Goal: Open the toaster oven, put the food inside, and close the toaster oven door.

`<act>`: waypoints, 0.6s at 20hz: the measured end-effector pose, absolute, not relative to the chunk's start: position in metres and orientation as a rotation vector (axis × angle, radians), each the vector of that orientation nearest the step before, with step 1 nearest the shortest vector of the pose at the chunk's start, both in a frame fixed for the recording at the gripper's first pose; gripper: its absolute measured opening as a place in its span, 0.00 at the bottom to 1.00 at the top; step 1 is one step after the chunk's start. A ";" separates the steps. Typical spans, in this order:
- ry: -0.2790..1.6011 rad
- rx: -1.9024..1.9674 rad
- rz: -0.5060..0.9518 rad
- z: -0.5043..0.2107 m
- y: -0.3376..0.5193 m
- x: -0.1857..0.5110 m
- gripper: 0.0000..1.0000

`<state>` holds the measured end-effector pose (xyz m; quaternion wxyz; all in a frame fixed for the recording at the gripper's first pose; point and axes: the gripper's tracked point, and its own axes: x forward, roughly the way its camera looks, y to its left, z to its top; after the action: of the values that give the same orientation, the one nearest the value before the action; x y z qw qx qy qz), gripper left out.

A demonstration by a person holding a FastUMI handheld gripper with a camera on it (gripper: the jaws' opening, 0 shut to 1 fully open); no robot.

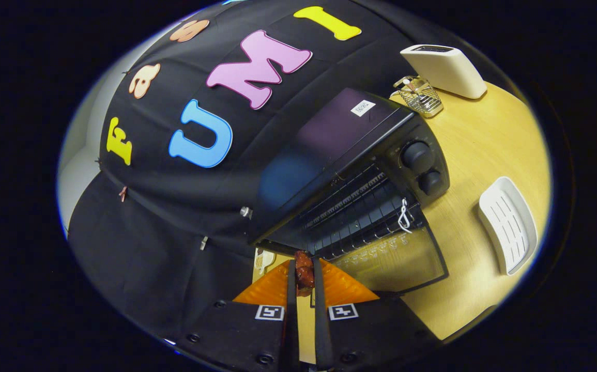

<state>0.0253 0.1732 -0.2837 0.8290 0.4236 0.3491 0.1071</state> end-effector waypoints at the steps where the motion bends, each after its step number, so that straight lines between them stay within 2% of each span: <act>1: 0.737 0.922 0.206 -0.288 0.176 0.034 0.16; 12: 0.626 1.034 0.099 -0.335 0.184 0.105 0.16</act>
<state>0.1050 0.1840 -0.3346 0.8216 0.4859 0.2943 0.0467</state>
